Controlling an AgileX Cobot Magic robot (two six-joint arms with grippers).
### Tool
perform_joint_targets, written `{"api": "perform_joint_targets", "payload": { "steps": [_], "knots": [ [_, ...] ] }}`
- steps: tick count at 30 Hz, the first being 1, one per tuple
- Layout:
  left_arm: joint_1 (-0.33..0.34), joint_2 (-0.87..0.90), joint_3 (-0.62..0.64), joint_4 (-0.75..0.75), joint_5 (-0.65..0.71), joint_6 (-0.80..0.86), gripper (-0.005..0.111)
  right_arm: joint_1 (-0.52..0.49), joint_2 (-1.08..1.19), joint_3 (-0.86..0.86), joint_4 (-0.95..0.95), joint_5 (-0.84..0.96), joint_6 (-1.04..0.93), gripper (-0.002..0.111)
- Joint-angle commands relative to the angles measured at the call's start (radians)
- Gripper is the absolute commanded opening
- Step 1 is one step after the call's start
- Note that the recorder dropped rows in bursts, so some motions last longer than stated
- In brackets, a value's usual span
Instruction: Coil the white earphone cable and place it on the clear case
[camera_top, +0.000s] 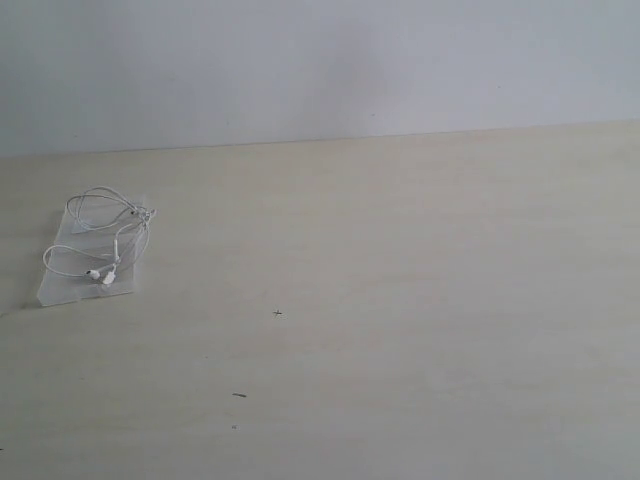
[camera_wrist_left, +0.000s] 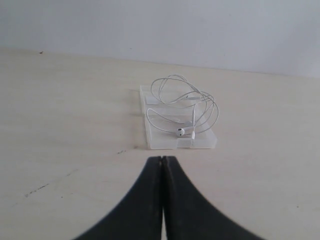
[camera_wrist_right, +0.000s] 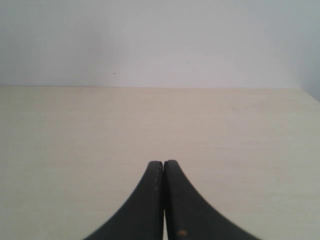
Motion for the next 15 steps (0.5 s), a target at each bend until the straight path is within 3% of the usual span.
{"api": "perform_joint_targets", "payload": {
  "steps": [1, 15],
  "knots": [
    [0.002, -0.004, 0.0, -0.006, -0.005, -0.006, 0.0, -0.004, -0.006, 0.005, -0.002, -0.001, -0.004, 0.0],
    [0.002, -0.004, 0.0, -0.006, -0.005, -0.006, 0.0, -0.004, -0.006, 0.005, -0.002, -0.022, -0.004, 0.0]
  ]
}}
